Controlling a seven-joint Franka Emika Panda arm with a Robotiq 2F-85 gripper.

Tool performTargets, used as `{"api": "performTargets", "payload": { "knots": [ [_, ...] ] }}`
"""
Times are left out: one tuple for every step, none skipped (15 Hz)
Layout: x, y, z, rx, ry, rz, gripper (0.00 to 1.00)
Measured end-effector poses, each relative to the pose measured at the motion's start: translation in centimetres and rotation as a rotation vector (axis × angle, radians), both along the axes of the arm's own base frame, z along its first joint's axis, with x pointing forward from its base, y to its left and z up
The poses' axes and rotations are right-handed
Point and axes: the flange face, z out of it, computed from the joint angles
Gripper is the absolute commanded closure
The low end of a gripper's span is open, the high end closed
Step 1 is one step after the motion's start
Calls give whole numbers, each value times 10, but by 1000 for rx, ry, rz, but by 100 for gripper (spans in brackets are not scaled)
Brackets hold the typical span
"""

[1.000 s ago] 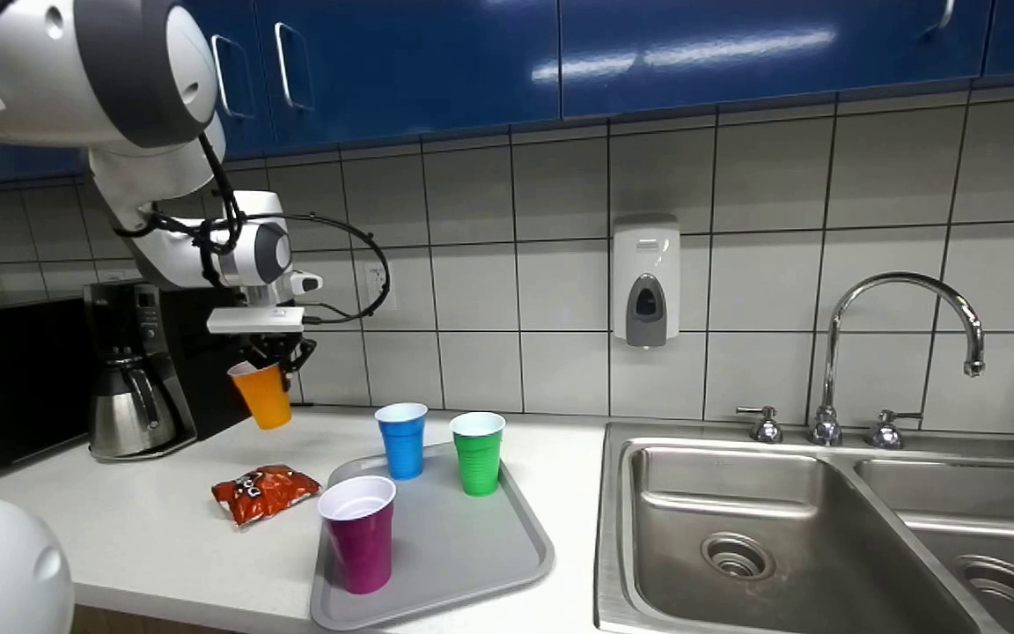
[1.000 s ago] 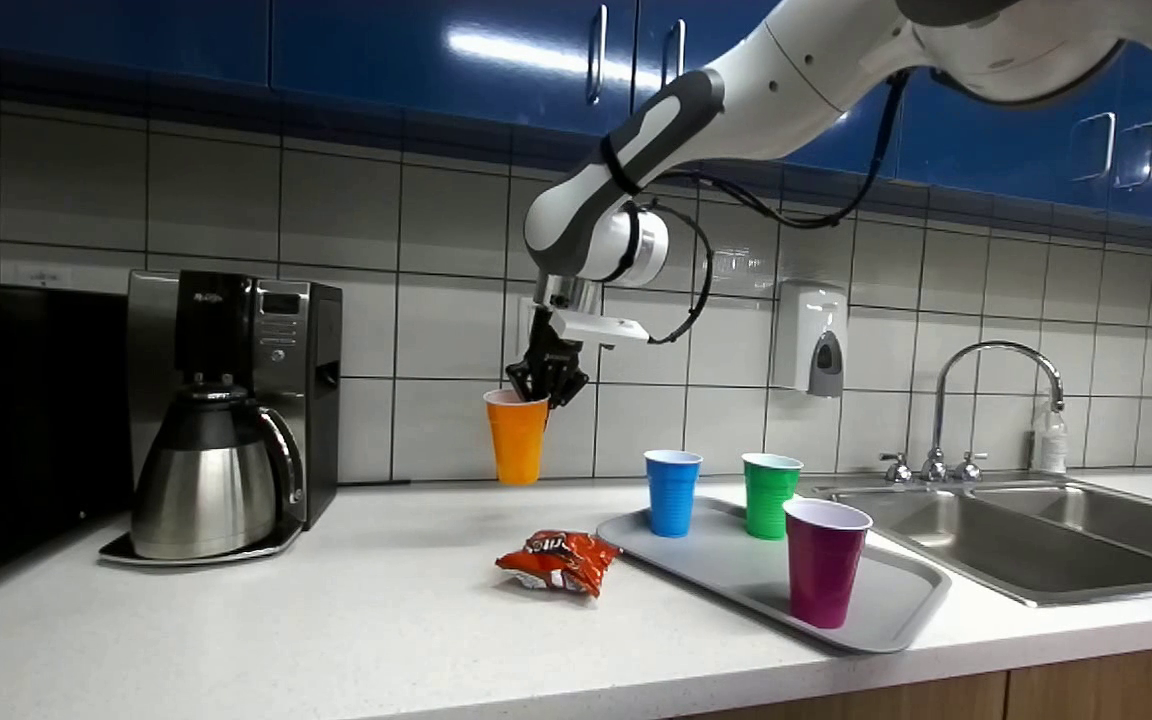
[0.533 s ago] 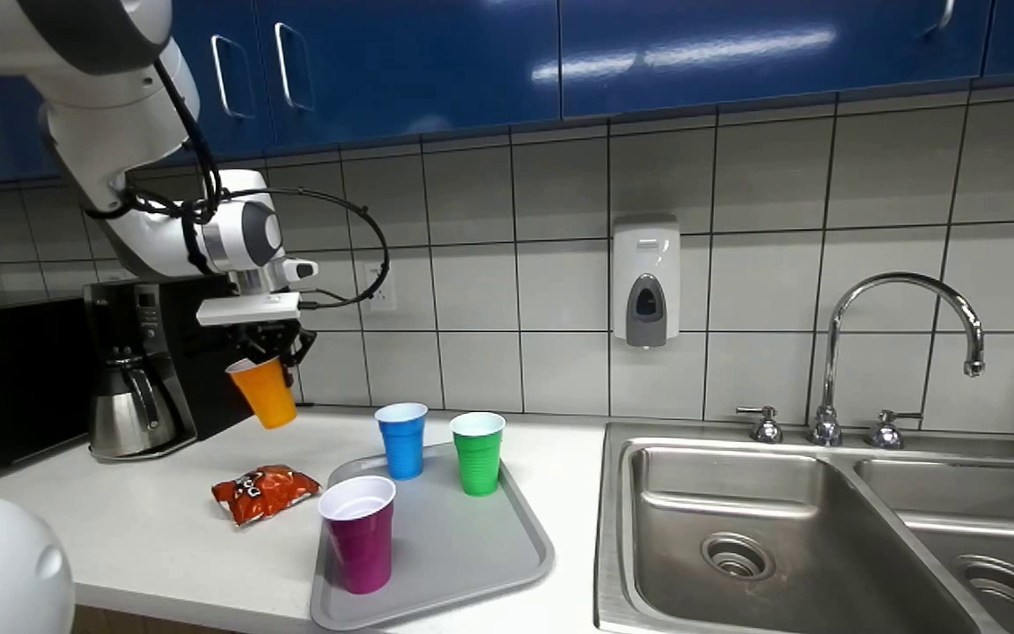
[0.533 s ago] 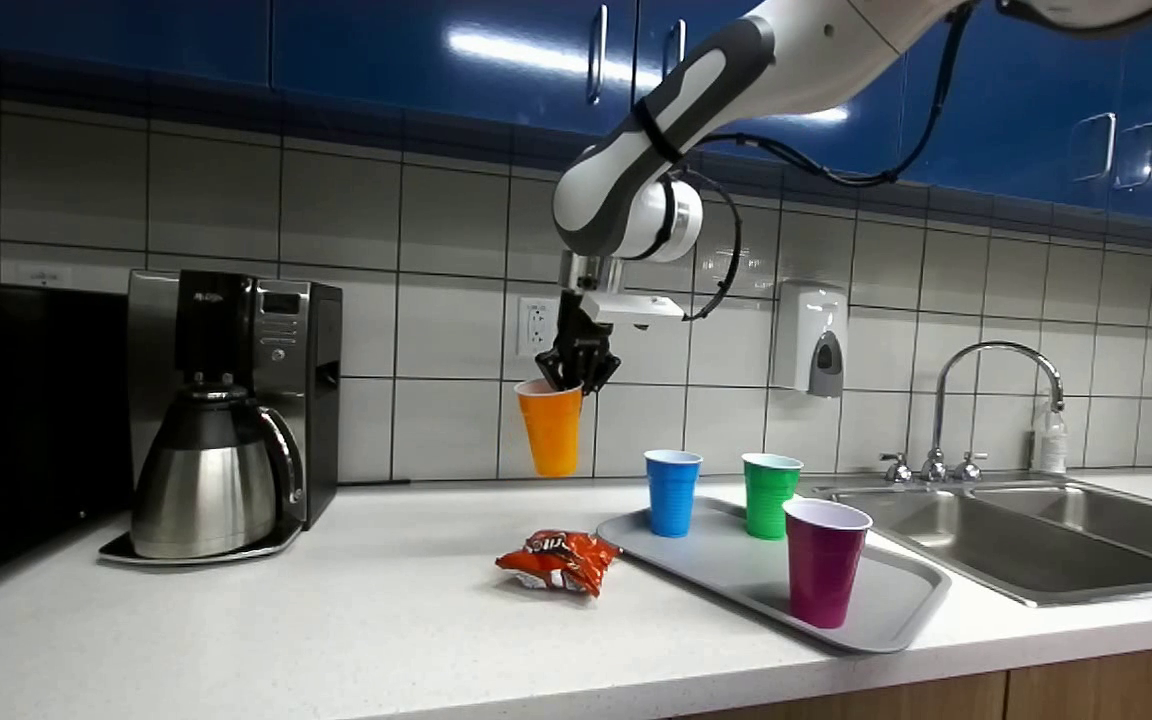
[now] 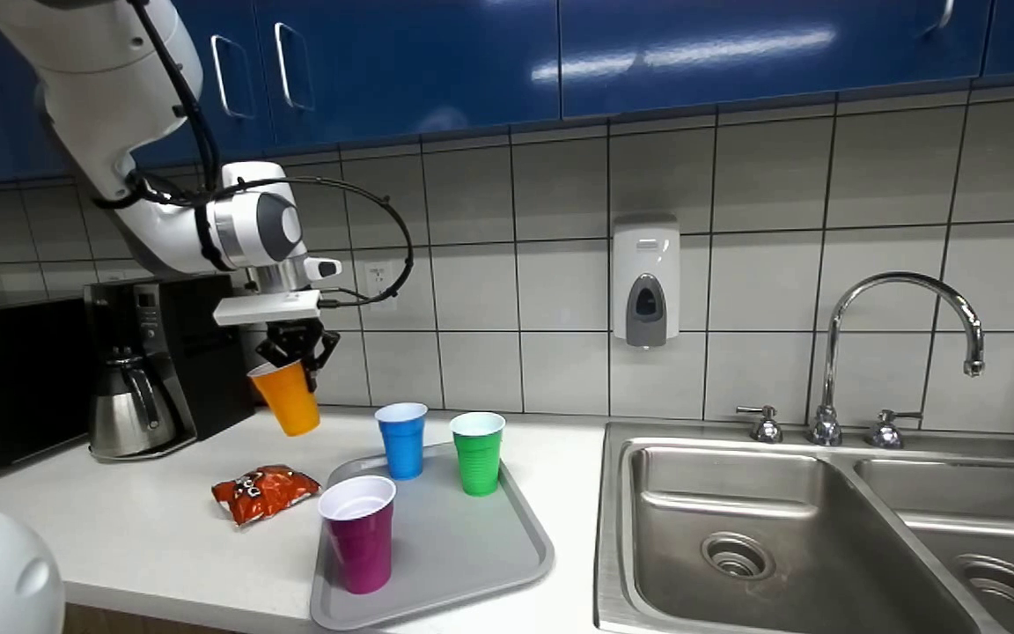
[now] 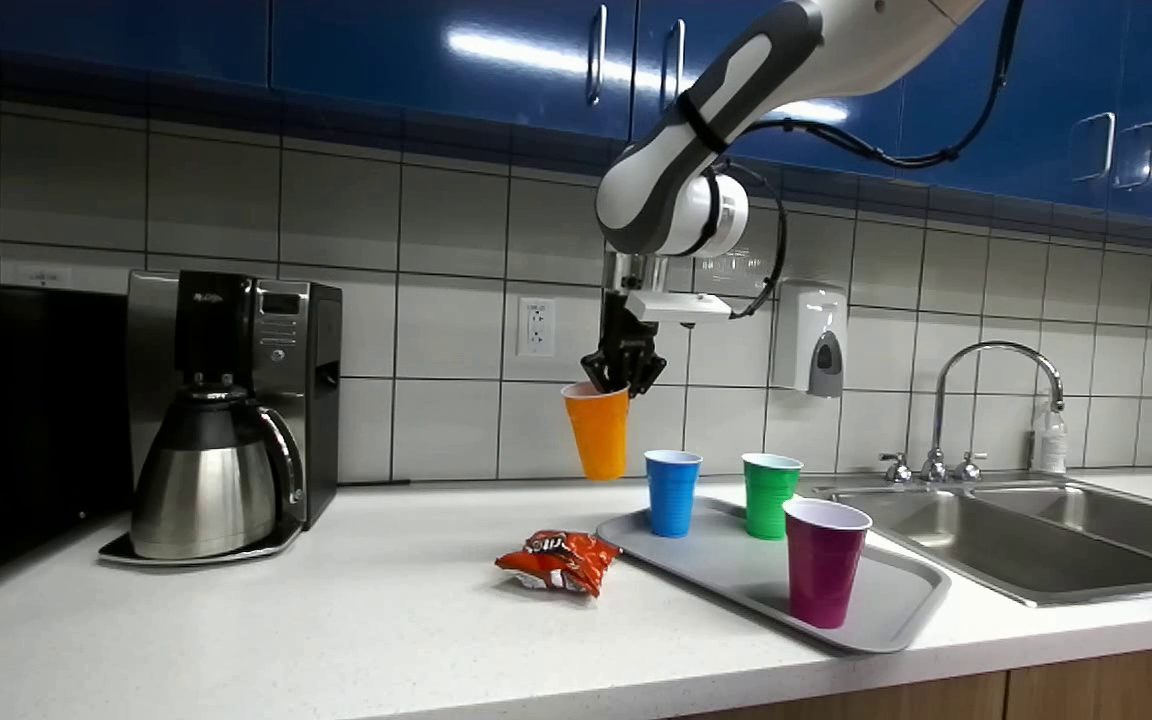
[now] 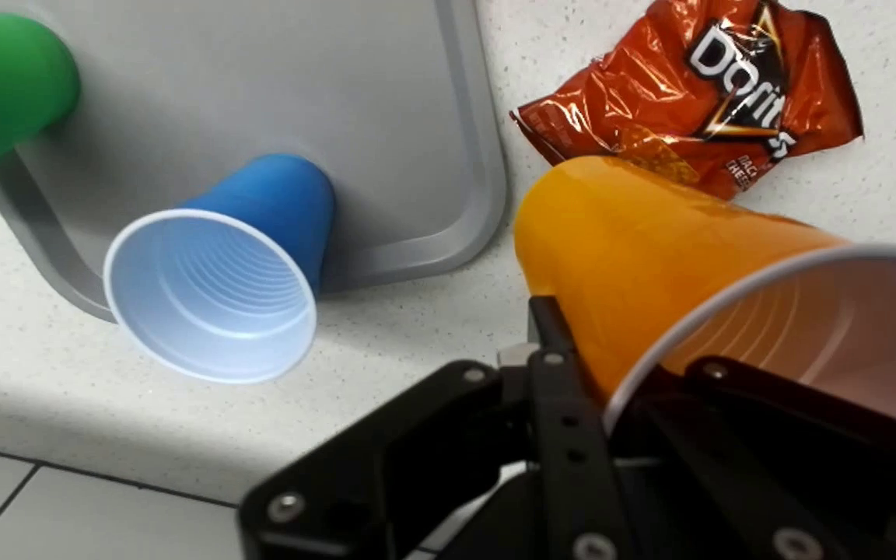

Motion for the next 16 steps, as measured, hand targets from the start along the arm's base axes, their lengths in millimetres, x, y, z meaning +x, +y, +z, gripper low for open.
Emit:
{"api": "performTargets", "payload": {
  "knots": [
    [-2,-6,-2,-1,7,-10,100],
    [-4,-11,-4,-1,12,-18,100],
    [-5,-16,-6,-2,18,-26,100],
    [-7,-20,-7,-3,21,-33,100],
    [-8,-24,-7,-5,24,-39,100],
    [-10,-28,-8,-5,27,-45,100],
    [-11,-31,-8,-3,30,-51,100],
    [-12,-34,-9,-2,33,-58,100],
    [-14,-37,-9,-2,35,-63,100],
    [-16,-40,-9,-1,37,-68,100],
    [-18,-43,-9,-2,39,-73,100],
    [-19,-47,-10,-3,42,-78,100],
    [-21,-51,-11,-5,45,-84,100],
    [-23,-55,-12,-7,48,-91,100],
    [-25,-60,-13,-9,52,-99,100],
    [-26,-66,-15,-11,57,-107,100]
  ]
}}
